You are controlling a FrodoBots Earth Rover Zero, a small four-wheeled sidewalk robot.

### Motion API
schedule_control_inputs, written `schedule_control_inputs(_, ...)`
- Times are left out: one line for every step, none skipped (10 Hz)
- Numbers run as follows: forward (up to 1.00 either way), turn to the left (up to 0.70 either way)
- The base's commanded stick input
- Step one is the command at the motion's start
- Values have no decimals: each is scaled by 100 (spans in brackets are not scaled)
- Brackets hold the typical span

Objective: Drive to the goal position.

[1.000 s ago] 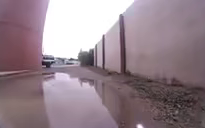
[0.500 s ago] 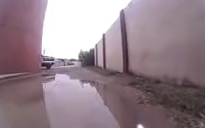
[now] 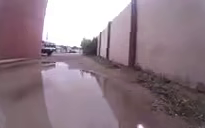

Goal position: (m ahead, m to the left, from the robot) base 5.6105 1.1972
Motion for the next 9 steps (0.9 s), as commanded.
schedule_control_inputs(70,1)
schedule_control_inputs(70,35)
schedule_control_inputs(70,35)
schedule_control_inputs(70,35)
schedule_control_inputs(70,35)
schedule_control_inputs(70,35)
schedule_control_inputs(70,0)
schedule_control_inputs(70,0)
schedule_control_inputs(70,0)
